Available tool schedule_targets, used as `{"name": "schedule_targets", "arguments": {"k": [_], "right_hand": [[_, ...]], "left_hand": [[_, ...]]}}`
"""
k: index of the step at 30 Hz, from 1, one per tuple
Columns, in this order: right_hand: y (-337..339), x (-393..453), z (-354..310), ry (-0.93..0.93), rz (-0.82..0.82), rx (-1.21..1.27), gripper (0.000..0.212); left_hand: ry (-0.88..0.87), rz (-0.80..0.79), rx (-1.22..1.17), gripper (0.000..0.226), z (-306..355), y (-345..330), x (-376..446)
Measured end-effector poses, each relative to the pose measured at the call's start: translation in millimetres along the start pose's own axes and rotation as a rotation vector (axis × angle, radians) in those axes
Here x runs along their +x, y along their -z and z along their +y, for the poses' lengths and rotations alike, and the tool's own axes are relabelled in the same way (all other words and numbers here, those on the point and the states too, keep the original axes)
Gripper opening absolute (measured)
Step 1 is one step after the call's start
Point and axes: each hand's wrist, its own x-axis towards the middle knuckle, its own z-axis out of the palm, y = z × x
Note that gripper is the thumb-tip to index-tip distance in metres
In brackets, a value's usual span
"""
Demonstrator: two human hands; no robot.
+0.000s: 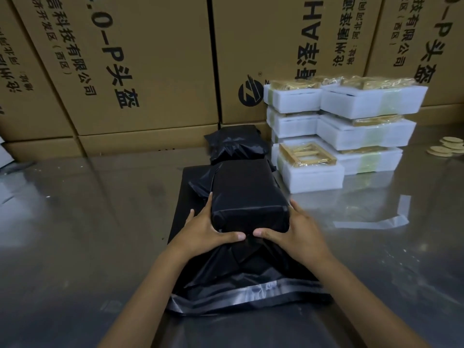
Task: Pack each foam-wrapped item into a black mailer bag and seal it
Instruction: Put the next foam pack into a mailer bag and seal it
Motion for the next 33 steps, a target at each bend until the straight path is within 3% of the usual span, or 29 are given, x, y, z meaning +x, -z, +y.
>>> {"name": "schedule_targets", "arguments": {"k": [2, 5, 11, 22, 26, 28, 30, 32, 33], "right_hand": [[-1, -7, 5, -0.005, -0.011, -0.028, 0.098], [-5, -12, 9, -0.057, -0.078, -0.128, 0.111], [-7, -11, 14, -0.064, -0.148, -0.191, 0.118], [-1, -12, 10, -0.077, -0.184, -0.179, 0.105], [15, -15, 7, -0.046, -0.25, -0.121, 0.086], [34, -24, 11, -0.076, -0.322, 0.172, 0.069], [52, -40, 18, -0.087, -0.288, 0.396, 0.047], [65, -56, 32, -0.018, -0.22, 0.382, 0.041], [69, -63, 40, 0.025, -0.228, 0.323, 0.046]], "left_hand": [[0.005, 0.033, 0.025, 0.132, 0, -4, -8], [0.014, 0.092, 0.066, 0.129, 0, -10, -15], [-0.002, 0.037, 0.128, 0.118, -1, -11, -16], [0.008, 0.011, 0.157, 0.12, -1, -11, -15], [0.043, -0.012, 0.067, 0.117, 2, 0, -26], [0.082, -0.07, -0.076, 0.103, -1, 14, -39], [0.077, -0.045, -0.242, 0.068, -6, 27, -55], [0.052, 0.056, -0.295, 0.033, -12, 37, -72], [0.027, 0.063, -0.31, 0.03, -17, 43, -81]]}}
